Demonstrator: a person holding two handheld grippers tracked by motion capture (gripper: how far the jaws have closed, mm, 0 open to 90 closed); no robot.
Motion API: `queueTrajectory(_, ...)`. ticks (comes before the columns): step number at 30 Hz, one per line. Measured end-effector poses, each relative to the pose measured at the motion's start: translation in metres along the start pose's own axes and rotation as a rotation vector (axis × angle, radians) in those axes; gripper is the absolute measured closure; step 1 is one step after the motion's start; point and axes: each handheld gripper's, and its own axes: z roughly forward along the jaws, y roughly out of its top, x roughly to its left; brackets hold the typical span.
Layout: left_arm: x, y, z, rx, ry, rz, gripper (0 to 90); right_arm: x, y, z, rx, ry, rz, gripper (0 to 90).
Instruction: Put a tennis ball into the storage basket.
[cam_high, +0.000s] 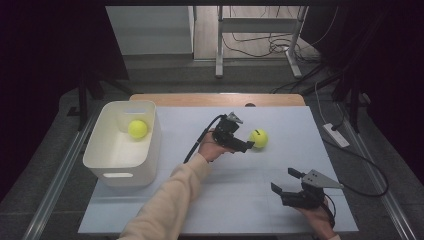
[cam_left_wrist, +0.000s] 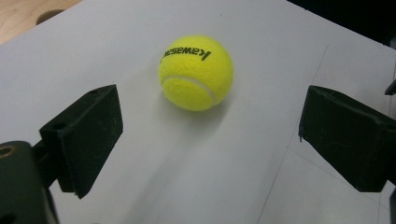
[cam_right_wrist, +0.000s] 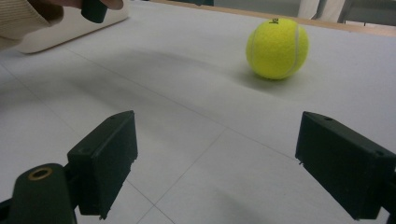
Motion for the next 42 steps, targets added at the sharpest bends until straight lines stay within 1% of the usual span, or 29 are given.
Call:
queueTrajectory(4,0.0,0.002,0.005,0.005,-0.002,0.006,6.8,0.0,0.0,0.0,0.001,0.002,0.0,12.9)
queueTrajectory(12,0.001,0.002,0.014,0.012,0.001,0.0,7.0,0.0,0.0,0.0,0.0,0.003,0.0,12.9)
queueTrajectory(14,0.002,0.004,0.016,0.009,0.002,-0.007,7.0,0.0,0.0,0.0,0.001,0.003,-0.001,12.9)
queueTrajectory(18,0.002,0.007,0.019,0.007,-0.001,-0.006,7.0,0.0,0.0,0.001,0.0,0.003,-0.003,12.9)
queueTrajectory(20,0.001,0.008,0.02,0.011,0.001,-0.002,7.0,0.0,0.0,0.001,0.001,0.003,-0.003,12.9)
queueTrajectory(22,-0.001,0.009,0.021,0.003,0.016,0.005,7.1,-0.001,0.0,0.001,0.0,0.004,-0.003,12.9)
queueTrajectory(25,-0.001,0.011,0.022,-0.001,0.013,0.005,7.4,0.0,0.0,0.001,0.001,0.005,-0.004,12.9)
queueTrajectory(31,-0.001,0.013,0.026,0.008,0.01,0.007,7.5,0.0,0.0,0.001,-0.003,0.004,-0.004,12.9)
queueTrajectory(40,0.001,0.015,0.034,0.014,0.007,0.0,7.5,0.0,0.0,0.001,-0.003,0.004,-0.002,12.9)
queueTrajectory(42,0.003,0.015,0.036,0.016,0.007,-0.002,7.4,0.001,0.0,0.001,0.0,0.005,-0.008,12.9)
